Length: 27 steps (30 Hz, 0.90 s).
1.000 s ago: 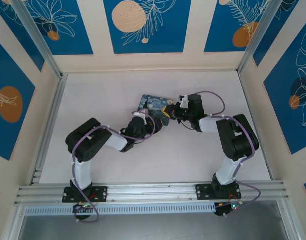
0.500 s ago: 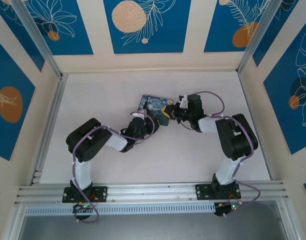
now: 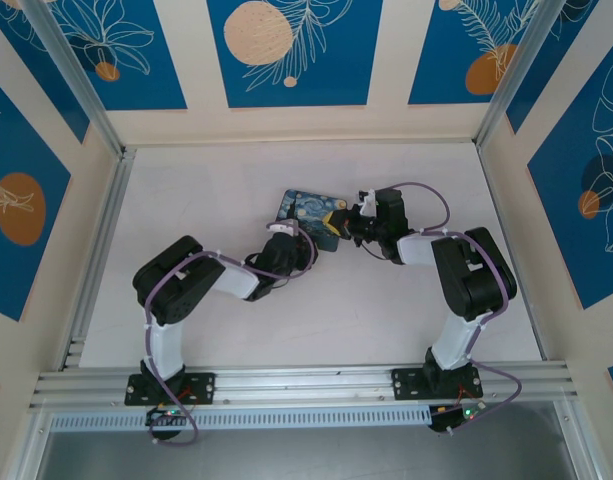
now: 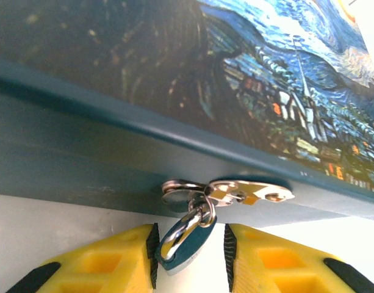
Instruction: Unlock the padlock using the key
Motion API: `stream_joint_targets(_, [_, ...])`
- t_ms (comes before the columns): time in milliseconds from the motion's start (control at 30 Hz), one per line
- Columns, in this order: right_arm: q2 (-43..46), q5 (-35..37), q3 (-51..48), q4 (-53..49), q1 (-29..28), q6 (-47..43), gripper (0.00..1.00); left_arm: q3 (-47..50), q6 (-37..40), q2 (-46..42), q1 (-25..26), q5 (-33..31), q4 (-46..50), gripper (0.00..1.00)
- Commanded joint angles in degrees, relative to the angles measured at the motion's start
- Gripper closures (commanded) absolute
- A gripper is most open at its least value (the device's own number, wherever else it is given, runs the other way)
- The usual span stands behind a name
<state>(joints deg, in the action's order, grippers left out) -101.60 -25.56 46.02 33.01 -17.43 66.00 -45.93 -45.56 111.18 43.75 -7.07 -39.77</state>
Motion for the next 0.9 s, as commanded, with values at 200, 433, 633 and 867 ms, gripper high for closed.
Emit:
stream_joint_targets(200, [-1.94,-0.1,-0.05,-2.97,0.27,0.26,1.0,-3.15,1.79,1.49,0.25,-2.68,4.93,0.68])
stream_joint_targets(433, [-1.51,-0.36,0.25,-3.11,0.28,0.53,1.0,-4.42,2.05,1.66,0.24,-2.55,6.4,0.78])
stream_joint_targets(633, [-0.15,-0.72,1.37,-4.63,0.36,0.14,1.0,-5.39,2.19,2.02,0.22,-1.83,7.27,0.88])
stream_joint_targets(867, [2.43,-1.27,2.2,-5.99,0.64,0.18,1.0,-5.57,2.66,1.74,0.12,-1.24,8.87,1.0])
